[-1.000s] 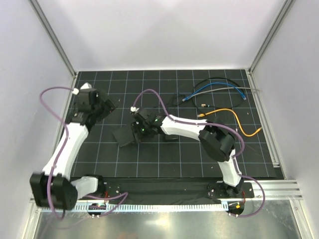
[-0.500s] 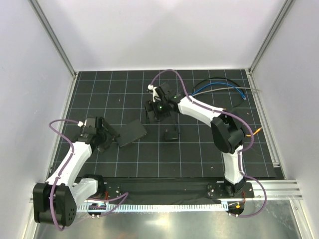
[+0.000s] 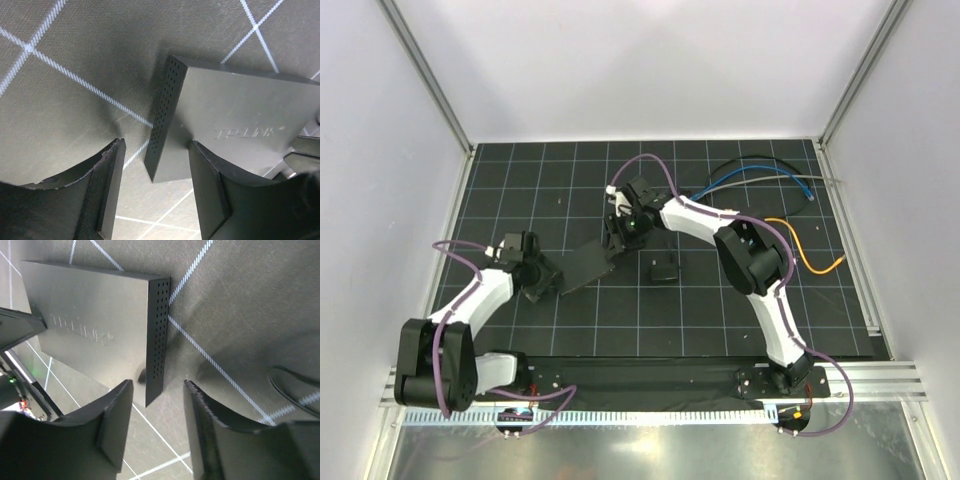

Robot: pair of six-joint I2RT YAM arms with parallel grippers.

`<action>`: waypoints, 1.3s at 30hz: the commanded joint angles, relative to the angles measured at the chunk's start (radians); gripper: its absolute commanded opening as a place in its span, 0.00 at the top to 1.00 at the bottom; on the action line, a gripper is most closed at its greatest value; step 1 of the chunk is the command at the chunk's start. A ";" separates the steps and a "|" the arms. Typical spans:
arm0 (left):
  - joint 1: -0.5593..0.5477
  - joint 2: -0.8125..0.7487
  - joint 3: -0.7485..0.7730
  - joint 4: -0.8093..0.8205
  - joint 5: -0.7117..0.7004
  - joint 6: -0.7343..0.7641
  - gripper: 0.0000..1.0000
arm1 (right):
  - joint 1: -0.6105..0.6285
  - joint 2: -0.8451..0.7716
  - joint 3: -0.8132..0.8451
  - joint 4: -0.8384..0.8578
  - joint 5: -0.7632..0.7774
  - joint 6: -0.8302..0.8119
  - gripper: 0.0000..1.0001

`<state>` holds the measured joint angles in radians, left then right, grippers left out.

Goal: Pull the plug from the switch port

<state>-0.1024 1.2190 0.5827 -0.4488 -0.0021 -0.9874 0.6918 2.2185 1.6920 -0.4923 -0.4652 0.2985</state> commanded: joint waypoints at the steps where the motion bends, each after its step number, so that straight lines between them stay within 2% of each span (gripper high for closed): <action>1: 0.004 0.031 0.029 0.081 -0.001 0.019 0.43 | 0.003 -0.011 -0.004 0.076 -0.065 0.051 0.50; 5: 0.004 0.089 0.083 0.099 -0.001 0.061 0.49 | 0.006 -0.022 -0.064 0.147 -0.093 0.111 0.58; 7: 0.004 0.141 0.117 0.113 0.025 0.091 0.51 | 0.008 -0.026 -0.103 0.205 -0.113 0.158 0.59; 11: 0.004 0.247 0.242 0.107 0.048 0.145 0.53 | 0.017 -0.023 -0.140 0.274 -0.138 0.237 0.67; 16: 0.004 0.339 0.348 0.071 0.033 0.191 0.54 | 0.061 -0.040 -0.184 0.354 -0.136 0.301 0.71; 18: 0.004 0.361 0.377 0.065 0.039 0.202 0.53 | 0.071 -0.060 -0.193 0.345 -0.067 0.310 0.71; 21: 0.004 0.355 0.390 0.059 0.031 0.217 0.51 | 0.071 -0.082 -0.187 0.296 0.028 0.269 0.61; 22: 0.006 0.347 0.400 0.047 0.022 0.222 0.50 | 0.072 -0.088 -0.167 0.234 0.054 0.252 0.58; 26: 0.016 0.280 0.465 -0.050 -0.067 0.260 0.37 | 0.071 -0.146 -0.152 0.126 0.187 0.191 0.39; 28: 0.017 0.202 0.479 -0.085 -0.090 0.276 0.29 | 0.071 -0.202 -0.147 0.059 0.282 0.162 0.36; 31: 0.015 0.084 0.476 -0.093 -0.040 0.276 0.21 | 0.071 -0.291 -0.155 -0.024 0.400 0.133 0.32; 32: 0.017 0.061 0.468 -0.093 -0.014 0.276 0.16 | 0.071 -0.318 -0.158 -0.046 0.439 0.131 0.22; 33: 0.017 0.031 0.460 -0.088 0.005 0.276 0.09 | 0.071 -0.341 -0.163 -0.089 0.460 0.129 0.16; 34: 0.017 -0.005 0.451 -0.073 0.096 0.273 0.06 | 0.071 -0.386 -0.179 -0.109 0.567 0.128 0.00; 35: 0.013 -0.024 0.425 -0.067 0.126 0.270 0.01 | 0.071 -0.405 -0.187 -0.135 0.610 0.129 0.00; 39: -0.006 -0.098 0.338 -0.036 0.221 0.256 0.00 | 0.064 -0.509 -0.286 -0.225 0.753 0.145 0.00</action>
<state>-0.0952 1.1458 0.9932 -0.4976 0.0971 -0.7284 0.7620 1.7973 1.4719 -0.5987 0.0868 0.4484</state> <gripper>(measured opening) 0.994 0.995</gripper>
